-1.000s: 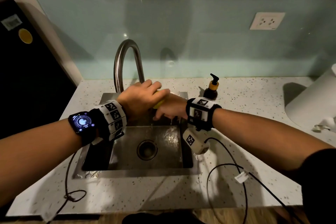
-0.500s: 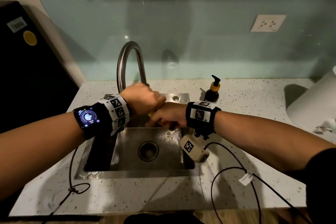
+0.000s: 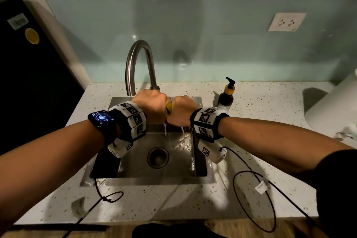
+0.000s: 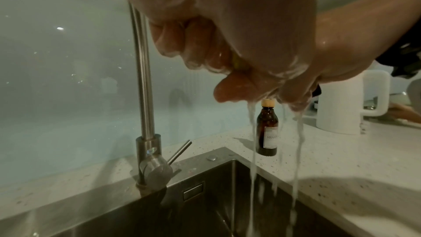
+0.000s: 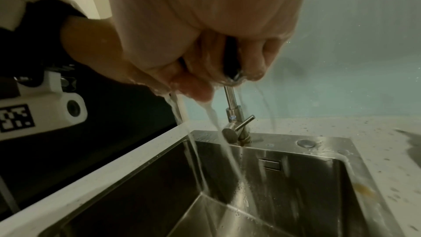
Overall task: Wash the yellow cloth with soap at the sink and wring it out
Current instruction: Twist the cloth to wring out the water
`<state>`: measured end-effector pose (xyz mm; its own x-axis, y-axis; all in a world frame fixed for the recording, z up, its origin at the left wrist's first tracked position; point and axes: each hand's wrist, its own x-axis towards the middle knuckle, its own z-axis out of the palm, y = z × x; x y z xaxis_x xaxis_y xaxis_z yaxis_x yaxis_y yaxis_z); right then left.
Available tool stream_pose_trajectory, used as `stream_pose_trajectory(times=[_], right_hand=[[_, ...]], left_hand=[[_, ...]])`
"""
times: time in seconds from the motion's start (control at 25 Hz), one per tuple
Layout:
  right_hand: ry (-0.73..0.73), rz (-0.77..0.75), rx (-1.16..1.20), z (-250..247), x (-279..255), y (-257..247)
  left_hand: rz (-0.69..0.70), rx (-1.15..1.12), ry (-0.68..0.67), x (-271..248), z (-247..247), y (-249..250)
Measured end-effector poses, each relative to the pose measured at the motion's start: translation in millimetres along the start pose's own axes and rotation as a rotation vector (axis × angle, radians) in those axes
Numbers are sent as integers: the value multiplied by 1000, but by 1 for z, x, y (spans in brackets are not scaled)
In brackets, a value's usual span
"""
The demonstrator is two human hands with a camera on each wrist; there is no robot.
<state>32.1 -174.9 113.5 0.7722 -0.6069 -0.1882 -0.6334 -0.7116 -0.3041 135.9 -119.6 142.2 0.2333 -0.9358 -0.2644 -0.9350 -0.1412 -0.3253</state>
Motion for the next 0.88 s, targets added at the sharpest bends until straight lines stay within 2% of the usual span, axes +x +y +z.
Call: stream_pose_trajectory(times=[0.16, 0.32, 0.4, 0.48, 0.52, 0.64, 0.76, 0.88], right_hand=[[20, 31, -144, 5, 7, -1], [47, -5, -113, -10, -1, 5], [61, 85, -159, -10, 6, 2], [-21, 220, -222, -9, 12, -3], [-49, 232, -159, -9, 15, -1], [-98, 151, 278, -13, 17, 15], [-223, 209, 732, -15, 16, 20], [-322, 142, 899, -20, 12, 25]], left_hand=[[-12, -197, 9, 4, 14, -6], [-35, -320, 34, 1, 12, -4], [4, -239, 88, -2, 14, -5], [29, -195, 171, -5, 16, -8], [42, -191, 222, -4, 18, -10], [163, -170, 422, 1, 30, -14], [282, -127, 515, 4, 38, -16], [367, -46, 658, 4, 31, -19]])
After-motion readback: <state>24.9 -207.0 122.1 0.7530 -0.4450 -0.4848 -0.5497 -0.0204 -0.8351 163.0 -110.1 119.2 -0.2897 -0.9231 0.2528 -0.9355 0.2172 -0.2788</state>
